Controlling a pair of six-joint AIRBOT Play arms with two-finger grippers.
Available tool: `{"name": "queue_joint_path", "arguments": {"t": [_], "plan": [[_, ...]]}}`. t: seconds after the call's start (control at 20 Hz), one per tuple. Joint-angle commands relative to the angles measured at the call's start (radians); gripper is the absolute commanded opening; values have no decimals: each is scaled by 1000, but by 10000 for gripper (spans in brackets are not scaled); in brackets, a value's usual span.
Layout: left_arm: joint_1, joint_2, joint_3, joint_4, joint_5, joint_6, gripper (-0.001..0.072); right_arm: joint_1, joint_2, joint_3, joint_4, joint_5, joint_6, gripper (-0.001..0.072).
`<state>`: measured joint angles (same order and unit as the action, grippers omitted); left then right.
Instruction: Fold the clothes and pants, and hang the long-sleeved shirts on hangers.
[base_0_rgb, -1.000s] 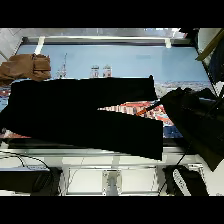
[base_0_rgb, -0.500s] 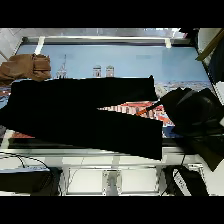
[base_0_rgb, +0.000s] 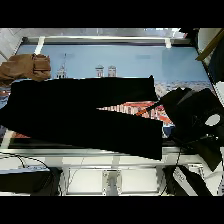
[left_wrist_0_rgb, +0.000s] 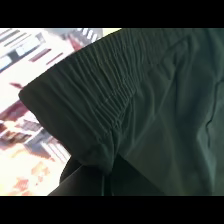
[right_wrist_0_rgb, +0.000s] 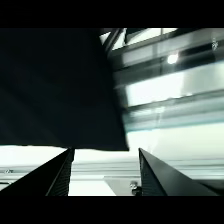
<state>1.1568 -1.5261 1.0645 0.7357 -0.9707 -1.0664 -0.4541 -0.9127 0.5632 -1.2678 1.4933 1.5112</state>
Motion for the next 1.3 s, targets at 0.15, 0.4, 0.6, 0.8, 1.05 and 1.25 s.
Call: {"name": "queue_joint_path", "arguments": {"t": [0.15, 0.4, 0.6, 0.8, 1.05, 1.25], "plan": [[-2, 1, 1, 70, -10, 1, 10, -117, -153, -114, 74, -105, -192, 443], [-2, 0, 1, 101, -10, 1, 10, -116, -231, -142, 89, -125, -220, 442], [-2, 0, 1, 103, -10, 1, 10, -114, -243, -142, 95, -124, -223, 442], [-2, 0, 1, 103, -11, 1, 10, -56, -246, -142, 111, -123, -235, 441], [-2, 0, 1, 103, -14, 1, 10, 0, -246, -142, 171, -104, -279, 410], [-2, 0, 1, 103, -14, 1, 10, 2, -246, -142, 190, -98, -302, 367]]}}
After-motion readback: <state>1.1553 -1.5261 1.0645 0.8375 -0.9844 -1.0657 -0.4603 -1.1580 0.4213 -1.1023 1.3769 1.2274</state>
